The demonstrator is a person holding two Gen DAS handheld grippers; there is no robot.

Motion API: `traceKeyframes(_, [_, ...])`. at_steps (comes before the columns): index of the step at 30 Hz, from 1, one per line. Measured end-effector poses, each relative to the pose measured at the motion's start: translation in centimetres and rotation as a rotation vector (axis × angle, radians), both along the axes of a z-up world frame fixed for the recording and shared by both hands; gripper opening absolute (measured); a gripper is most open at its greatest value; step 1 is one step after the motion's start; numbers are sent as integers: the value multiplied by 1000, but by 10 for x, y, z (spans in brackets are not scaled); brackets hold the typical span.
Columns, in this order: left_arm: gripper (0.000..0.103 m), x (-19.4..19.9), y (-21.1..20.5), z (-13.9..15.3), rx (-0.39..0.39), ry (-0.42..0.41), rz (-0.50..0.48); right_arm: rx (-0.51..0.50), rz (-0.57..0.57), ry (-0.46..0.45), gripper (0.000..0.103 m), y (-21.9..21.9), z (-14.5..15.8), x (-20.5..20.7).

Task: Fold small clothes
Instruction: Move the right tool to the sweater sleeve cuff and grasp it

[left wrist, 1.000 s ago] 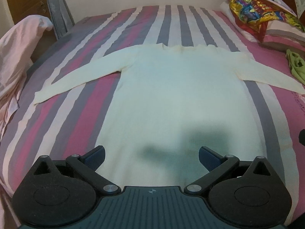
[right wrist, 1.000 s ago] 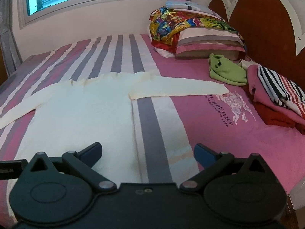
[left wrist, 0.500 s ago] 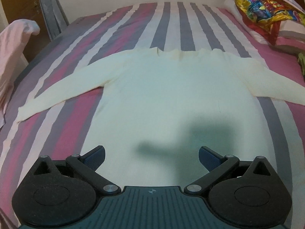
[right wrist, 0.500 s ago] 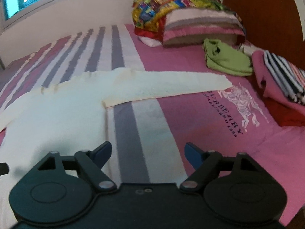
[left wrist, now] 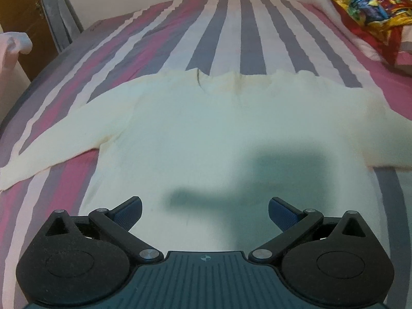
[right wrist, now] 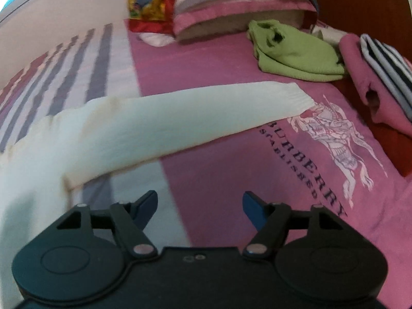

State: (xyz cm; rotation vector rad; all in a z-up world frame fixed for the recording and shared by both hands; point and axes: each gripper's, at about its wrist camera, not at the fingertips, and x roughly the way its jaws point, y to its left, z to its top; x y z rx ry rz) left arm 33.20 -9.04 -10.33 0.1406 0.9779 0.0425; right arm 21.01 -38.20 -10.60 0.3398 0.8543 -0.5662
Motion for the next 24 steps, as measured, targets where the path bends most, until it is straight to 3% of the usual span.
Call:
traceKeyframes(13, [103,50,-6,-31,26,35,48,85,-224,-6,72,-109,-28,34])
traceKeyframes(17, [103,54,-3,-34,33,33,56,60,-267,-11,70,-131,-31,41])
traceKeyframes(18, [103,55,-1,-34,34,34,58,57,-276,-17,69,-134,-32,42])
traceKeyframes(22, [103,58,6,-35,34,38,61,6,-286,-37,38,-143,-34,46])
traceKeyframes(24, [103,58,10,-34,35,40,59,0,-287,-48,30,-146,-33,48])
